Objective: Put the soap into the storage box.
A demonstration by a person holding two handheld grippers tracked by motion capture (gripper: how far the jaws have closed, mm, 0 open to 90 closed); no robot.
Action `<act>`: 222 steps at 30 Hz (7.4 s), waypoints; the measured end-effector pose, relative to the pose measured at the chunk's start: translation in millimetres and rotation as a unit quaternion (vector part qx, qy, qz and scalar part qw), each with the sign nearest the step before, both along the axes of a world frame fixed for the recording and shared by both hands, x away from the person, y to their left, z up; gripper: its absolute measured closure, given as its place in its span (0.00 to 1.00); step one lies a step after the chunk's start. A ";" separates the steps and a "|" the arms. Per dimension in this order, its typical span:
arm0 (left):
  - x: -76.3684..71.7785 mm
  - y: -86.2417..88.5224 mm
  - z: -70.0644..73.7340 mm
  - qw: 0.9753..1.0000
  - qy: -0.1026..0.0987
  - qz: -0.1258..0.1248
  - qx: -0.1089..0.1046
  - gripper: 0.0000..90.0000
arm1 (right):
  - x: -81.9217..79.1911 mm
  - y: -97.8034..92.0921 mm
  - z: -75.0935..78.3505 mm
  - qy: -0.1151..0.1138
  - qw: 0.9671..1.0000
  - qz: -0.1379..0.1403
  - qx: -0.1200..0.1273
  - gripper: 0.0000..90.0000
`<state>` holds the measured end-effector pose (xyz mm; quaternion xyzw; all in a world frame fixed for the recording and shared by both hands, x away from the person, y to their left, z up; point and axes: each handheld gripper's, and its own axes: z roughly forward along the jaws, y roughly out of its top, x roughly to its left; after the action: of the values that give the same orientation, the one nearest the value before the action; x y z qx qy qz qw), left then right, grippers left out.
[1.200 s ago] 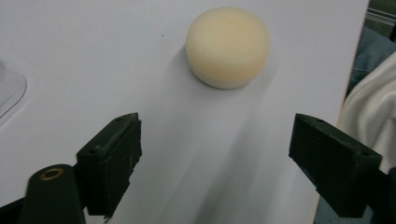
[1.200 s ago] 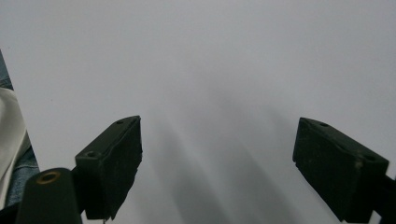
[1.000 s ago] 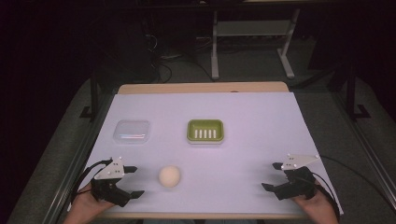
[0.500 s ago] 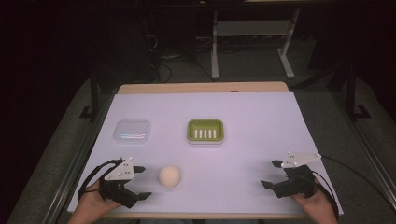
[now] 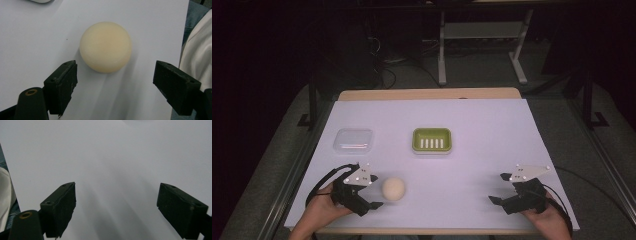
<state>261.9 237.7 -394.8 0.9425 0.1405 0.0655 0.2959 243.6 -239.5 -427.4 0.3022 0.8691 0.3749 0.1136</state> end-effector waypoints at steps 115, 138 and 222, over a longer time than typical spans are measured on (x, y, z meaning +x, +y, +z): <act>61.3 -68.2 -0.8 0.996 0.043 -0.037 0.063 0.27 | 2.0 5.0 -4.1 0.008 1.000 0.003 -0.002 0.16; 104.0 -103.5 34.6 0.997 0.036 -0.055 0.048 0.27 | 7.6 -0.2 -8.4 0.030 0.999 -0.009 0.016 0.16; 205.0 -164.6 -2.1 0.996 0.048 -0.034 0.072 0.26 | 9.4 -11.2 -9.7 0.029 0.999 -0.019 0.022 0.16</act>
<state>466.8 73.2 -396.9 0.9677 0.1174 0.0204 0.2221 253.0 -250.7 -437.1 0.3314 0.8576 0.3832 0.0885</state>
